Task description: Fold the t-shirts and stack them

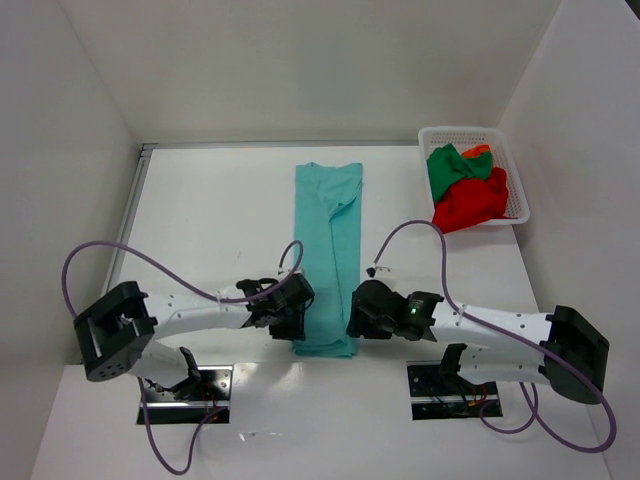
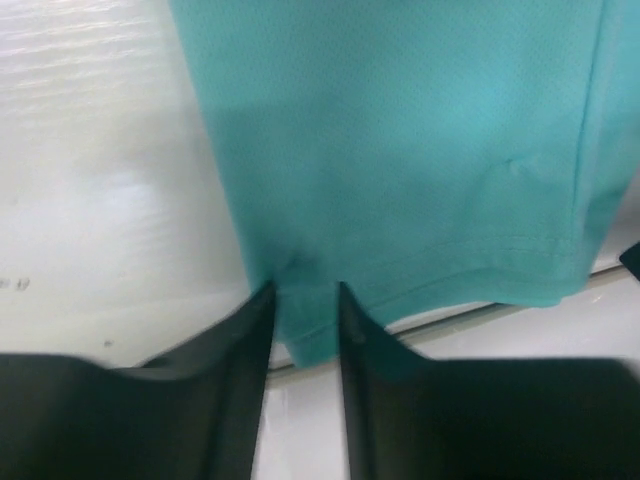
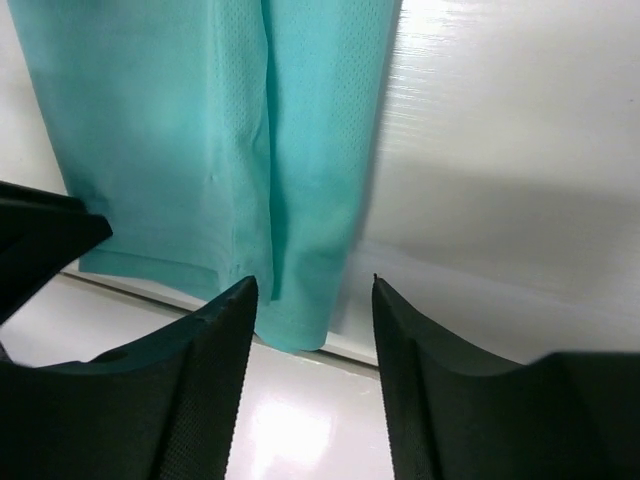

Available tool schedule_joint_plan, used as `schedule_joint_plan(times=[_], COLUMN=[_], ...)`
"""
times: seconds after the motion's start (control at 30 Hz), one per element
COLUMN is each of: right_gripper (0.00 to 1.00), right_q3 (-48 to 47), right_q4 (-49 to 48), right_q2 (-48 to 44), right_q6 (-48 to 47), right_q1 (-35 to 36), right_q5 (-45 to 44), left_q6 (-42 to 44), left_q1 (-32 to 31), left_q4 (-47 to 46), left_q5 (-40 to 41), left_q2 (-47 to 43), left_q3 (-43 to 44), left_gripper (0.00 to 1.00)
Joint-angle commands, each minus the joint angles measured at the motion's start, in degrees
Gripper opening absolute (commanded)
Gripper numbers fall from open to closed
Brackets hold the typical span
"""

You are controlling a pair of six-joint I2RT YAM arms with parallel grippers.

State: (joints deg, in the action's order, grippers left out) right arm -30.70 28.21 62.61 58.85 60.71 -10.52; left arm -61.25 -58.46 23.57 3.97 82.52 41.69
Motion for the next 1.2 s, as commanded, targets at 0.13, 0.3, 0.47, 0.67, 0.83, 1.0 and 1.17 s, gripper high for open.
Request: schedule_joint_plan(times=[0.13,0.3,0.47,0.67,0.83,1.0,1.17], right_gripper=[0.57,0.57,0.56,0.53,0.5,0.27,0.12], right_q3=[-3.05,-4.9,-5.95,-6.48,-6.48,-7.01,-9.99], right_q4=[-4.21,-5.97,-8.6,-9.13,-9.13,-9.13,-8.0], right_q2=[2.42,5.24,8.75,11.56,14.29,14.82,14.82], right_q6=[-1.19,-2.51,-3.04,-3.04,-3.04,-3.04,-4.09], right_q1=[-0.33,-0.33,-0.33,-0.33,-0.33,-0.33,-0.33], right_q5=[0.5,1.65,3.76,4.81,5.34,5.34,5.34], left_q6=[-0.62,-1.94,-4.05,-4.05,-4.05,-4.05,-4.05], left_q1=[-0.34,-0.34,0.89,1.94,1.94,1.94,1.94], left_q4=[4.63,5.69,5.69,5.69,5.17,5.17,4.64], left_q5=[2.97,5.17,6.49,6.49,6.49,6.49,6.49], left_q2=[-10.88,-20.11,-27.13,-30.83,-31.9,-31.9,-32.42], left_q3=[0.67,-1.26,-5.21,-6.89,-7.41,-7.94,-8.47], left_gripper=[0.65,0.76,0.77,0.77,0.78,0.78,0.79])
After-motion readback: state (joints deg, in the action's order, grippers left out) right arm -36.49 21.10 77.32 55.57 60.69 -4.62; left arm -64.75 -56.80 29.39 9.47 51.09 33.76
